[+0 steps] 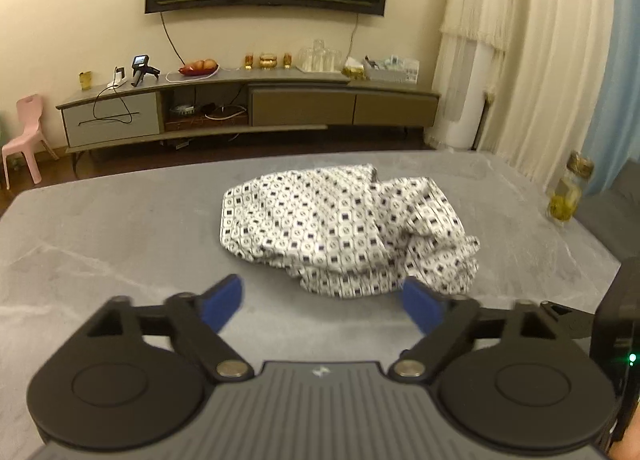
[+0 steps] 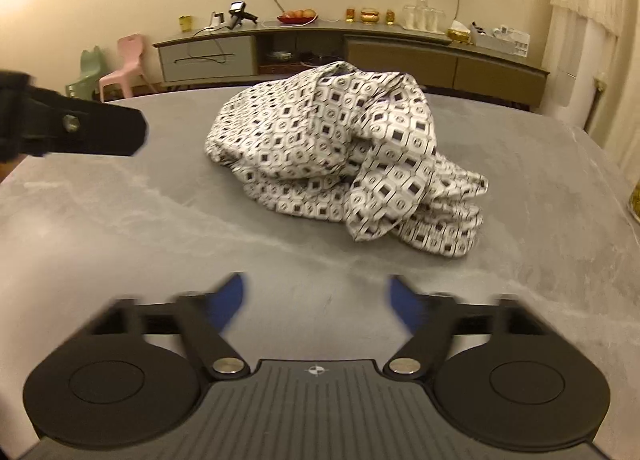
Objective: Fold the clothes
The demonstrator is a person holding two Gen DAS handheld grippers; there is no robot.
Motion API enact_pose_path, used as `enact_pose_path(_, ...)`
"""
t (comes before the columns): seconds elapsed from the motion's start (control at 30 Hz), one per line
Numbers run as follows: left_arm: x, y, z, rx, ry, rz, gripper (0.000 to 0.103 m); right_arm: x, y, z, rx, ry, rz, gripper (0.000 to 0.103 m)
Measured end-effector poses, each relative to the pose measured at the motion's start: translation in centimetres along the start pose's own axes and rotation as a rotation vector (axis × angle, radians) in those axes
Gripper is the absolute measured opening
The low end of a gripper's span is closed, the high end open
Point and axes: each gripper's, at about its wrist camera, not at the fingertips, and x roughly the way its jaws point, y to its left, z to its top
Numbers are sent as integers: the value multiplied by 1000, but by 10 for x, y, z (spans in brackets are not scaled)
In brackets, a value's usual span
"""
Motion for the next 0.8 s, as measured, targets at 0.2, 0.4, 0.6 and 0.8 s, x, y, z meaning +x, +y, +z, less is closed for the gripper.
enact_pose_path(0.2, 24, 57, -18, -196, 71, -58, 97, 15, -16, 32, -75, -21, -42, 90)
enact_pose_path(0.4, 35, 78, -13, -289, 106, -128, 99, 69, -44, 75, -126, -16, -79, 87)
enact_pose_path(0.6, 37, 65, -19, -180, 41, -49, 99, 52, -64, 106, 41, -79, 282, 16)
enact_pose_path(0.8, 73, 46, -21, -189, 49, -21, 101, 11, -104, 111, 291, -204, 459, 15)
